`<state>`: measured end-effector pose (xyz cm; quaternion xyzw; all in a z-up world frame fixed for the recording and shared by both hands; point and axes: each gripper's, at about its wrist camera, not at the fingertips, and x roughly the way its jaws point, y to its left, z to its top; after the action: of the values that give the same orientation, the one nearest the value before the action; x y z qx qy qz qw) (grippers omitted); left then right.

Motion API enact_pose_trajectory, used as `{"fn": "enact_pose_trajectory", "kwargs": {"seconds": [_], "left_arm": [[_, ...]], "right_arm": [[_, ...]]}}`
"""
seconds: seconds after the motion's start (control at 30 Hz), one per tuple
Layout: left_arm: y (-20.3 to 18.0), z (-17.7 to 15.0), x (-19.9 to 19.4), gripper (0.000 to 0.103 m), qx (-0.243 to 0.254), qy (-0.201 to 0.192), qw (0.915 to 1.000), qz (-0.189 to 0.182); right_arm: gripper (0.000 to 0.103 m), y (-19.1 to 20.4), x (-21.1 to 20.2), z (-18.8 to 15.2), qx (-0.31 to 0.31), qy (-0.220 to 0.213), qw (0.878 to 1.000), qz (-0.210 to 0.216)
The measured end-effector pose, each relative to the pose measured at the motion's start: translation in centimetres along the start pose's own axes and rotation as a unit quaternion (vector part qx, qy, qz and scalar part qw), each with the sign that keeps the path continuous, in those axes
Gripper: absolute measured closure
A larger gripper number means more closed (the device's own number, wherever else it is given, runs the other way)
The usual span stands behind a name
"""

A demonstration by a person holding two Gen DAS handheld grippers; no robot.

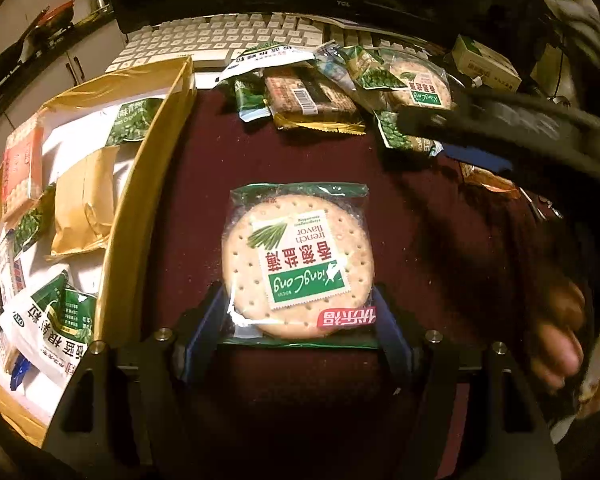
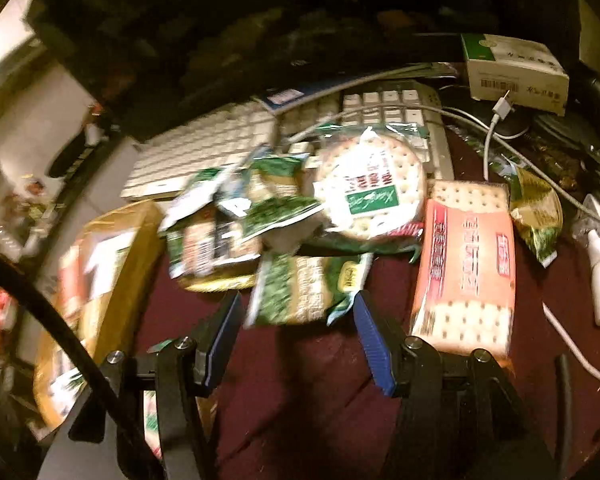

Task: Organize snacks
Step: 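Grasp the round cracker pack with the left gripper while the right grasps a green pea bag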

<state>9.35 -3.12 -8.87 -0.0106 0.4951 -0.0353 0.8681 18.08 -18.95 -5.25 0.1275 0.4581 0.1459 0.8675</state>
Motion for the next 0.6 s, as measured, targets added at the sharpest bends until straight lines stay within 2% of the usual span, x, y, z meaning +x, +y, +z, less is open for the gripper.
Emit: {"fn": "enact_pose_trajectory", "kwargs": {"seconds": [0.07,0.17,0.43,0.6], "left_arm": [[0.0,0.0,0.0,0.030,0.005,0.001,1.0000,0.000],[0.0,0.3,0.2,0.030,0.012,0.000,0.9999,-0.002],[-0.2,1.3,0.9,0.026,0.020,0.007,0.9998,-0.005],[0.0,1.8,1.3,0.027,0.022,-0.009,0.9997,-0.007]], "right_arm": [[0.052,-0.1,1.0,-0.2,-0.003,-0.002,1.000,-0.007],[0.071,-0.3,1.4,-0.6,-0.007,-0.005,1.000,-0.011],[0.077,-1.6,-0.1,-1.1,0.012,-0.030,0.999,0.031],[0.078,-1.6,-1.3,-0.9,0.017,-0.055,0.997,0.060]]}}
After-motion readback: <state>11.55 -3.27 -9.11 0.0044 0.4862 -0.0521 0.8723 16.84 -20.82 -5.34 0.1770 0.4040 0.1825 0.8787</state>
